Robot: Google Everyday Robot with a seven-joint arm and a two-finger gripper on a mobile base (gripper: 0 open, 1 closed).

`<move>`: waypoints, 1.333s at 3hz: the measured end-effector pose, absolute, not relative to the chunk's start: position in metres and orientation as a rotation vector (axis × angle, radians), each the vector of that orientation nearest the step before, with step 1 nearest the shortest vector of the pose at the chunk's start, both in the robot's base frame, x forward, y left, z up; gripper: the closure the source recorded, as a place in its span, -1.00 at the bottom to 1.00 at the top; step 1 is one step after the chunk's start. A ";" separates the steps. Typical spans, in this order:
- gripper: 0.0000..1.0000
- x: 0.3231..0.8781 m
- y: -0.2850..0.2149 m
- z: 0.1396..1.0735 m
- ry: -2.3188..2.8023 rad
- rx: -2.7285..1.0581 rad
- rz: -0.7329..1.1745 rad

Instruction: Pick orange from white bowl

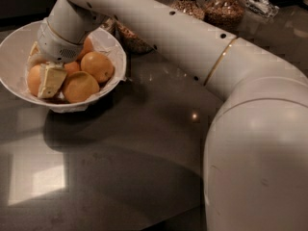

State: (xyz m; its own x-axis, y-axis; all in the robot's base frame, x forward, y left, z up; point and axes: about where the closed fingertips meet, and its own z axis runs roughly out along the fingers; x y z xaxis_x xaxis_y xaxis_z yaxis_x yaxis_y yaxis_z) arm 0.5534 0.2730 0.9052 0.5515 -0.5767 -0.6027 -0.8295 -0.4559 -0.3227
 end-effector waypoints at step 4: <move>1.00 0.537 0.210 1.010 0.919 -2.029 0.483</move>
Offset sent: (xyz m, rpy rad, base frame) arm -0.0114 -0.0260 0.0885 0.2205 -0.1123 0.1121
